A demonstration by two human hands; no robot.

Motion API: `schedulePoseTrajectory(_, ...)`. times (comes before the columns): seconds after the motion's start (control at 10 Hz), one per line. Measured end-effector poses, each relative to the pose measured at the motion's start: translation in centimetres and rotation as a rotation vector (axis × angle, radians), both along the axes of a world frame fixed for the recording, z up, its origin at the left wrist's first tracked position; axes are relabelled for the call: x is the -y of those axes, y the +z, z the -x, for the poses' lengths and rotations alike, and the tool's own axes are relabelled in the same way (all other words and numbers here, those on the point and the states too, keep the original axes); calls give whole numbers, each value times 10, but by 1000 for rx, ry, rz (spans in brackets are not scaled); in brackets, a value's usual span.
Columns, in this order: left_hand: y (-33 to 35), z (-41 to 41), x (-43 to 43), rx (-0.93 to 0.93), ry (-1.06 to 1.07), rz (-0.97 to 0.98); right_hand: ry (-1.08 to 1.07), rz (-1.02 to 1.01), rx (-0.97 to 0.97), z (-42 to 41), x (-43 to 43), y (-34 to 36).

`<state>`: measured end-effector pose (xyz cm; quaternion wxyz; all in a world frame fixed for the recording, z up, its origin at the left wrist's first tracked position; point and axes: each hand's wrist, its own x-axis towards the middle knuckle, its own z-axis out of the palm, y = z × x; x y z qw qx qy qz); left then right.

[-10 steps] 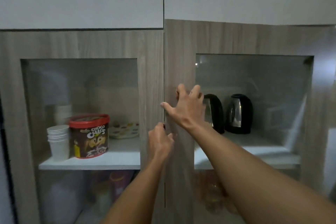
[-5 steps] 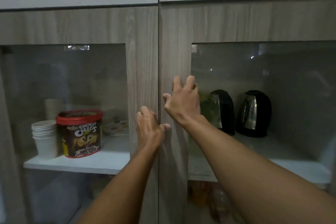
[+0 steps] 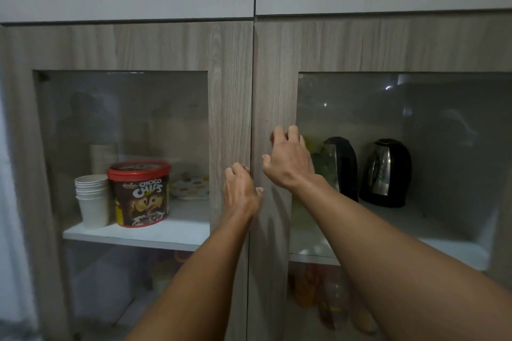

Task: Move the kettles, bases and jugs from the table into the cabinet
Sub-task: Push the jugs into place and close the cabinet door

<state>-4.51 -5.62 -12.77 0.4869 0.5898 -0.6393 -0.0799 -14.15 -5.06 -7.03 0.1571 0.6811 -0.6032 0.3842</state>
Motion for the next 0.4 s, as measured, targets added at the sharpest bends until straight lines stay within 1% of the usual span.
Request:
schedulePoseTrajectory(0.2, 0, -11, -19, 56, -59, -12, 11, -118, -9, -11, -20, 3)
schedulePoseTrajectory(0.3, -5, -24, -35, 85, -83, -25, 20, -208, 5, -19, -37, -1)
schedulePoseTrajectory(0.4, -11, -43, -61, 80, -111, -5, 3, -251, 50, -30, -57, -8)
